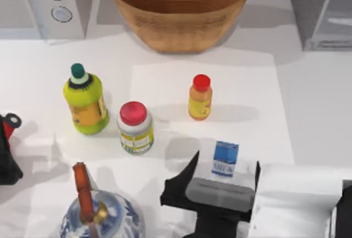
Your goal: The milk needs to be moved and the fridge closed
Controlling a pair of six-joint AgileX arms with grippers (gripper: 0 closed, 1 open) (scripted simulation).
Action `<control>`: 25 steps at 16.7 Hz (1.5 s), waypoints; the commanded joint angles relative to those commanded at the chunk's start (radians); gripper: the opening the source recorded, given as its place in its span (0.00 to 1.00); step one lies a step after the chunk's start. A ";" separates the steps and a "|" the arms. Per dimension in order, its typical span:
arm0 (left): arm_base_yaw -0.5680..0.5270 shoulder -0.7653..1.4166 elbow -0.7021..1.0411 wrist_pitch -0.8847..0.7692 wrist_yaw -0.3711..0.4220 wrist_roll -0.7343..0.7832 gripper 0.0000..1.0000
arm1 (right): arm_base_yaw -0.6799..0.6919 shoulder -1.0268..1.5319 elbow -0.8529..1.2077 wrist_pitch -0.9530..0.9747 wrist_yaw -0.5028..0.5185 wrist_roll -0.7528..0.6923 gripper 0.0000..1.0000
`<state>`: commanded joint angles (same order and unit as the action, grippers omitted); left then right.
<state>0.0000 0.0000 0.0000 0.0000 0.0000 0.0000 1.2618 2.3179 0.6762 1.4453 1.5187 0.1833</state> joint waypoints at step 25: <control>0.000 0.000 0.000 0.000 0.000 0.000 1.00 | -0.120 0.072 0.044 0.166 -0.116 -0.124 0.55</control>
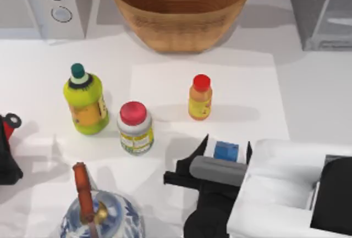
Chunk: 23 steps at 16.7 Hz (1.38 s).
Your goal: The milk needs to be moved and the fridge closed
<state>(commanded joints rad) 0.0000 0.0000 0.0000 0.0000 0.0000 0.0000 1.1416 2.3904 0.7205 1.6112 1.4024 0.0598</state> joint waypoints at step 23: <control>0.000 0.000 0.000 0.000 0.000 0.000 1.00 | 0.004 -0.120 -0.025 -0.097 -0.001 0.006 0.00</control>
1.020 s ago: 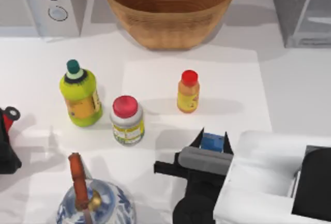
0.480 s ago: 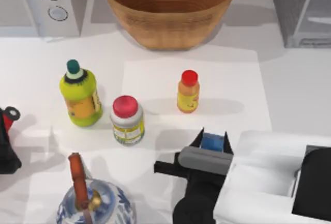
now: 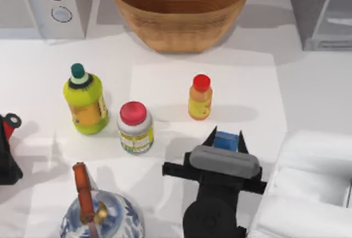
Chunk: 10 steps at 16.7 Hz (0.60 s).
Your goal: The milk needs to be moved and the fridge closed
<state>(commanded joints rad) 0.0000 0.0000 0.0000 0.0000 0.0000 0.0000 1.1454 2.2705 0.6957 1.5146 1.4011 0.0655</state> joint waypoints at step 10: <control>0.000 0.000 0.000 0.000 0.000 0.000 1.00 | -0.104 -0.107 -0.053 -0.080 -0.102 -0.003 0.00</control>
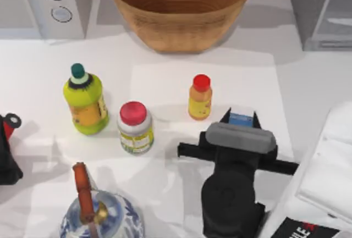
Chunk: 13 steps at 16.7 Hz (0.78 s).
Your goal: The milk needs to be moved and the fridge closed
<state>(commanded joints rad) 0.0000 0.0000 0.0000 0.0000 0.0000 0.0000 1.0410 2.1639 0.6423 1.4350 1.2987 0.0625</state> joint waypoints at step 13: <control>0.000 0.000 0.000 0.000 0.000 0.000 1.00 | -0.845 -0.519 -0.175 -0.226 -1.072 -0.028 0.00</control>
<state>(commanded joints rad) 0.0000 0.0000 0.0000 0.0000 0.0000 0.0000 0.1957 1.6448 0.4673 1.2092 0.2266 0.0346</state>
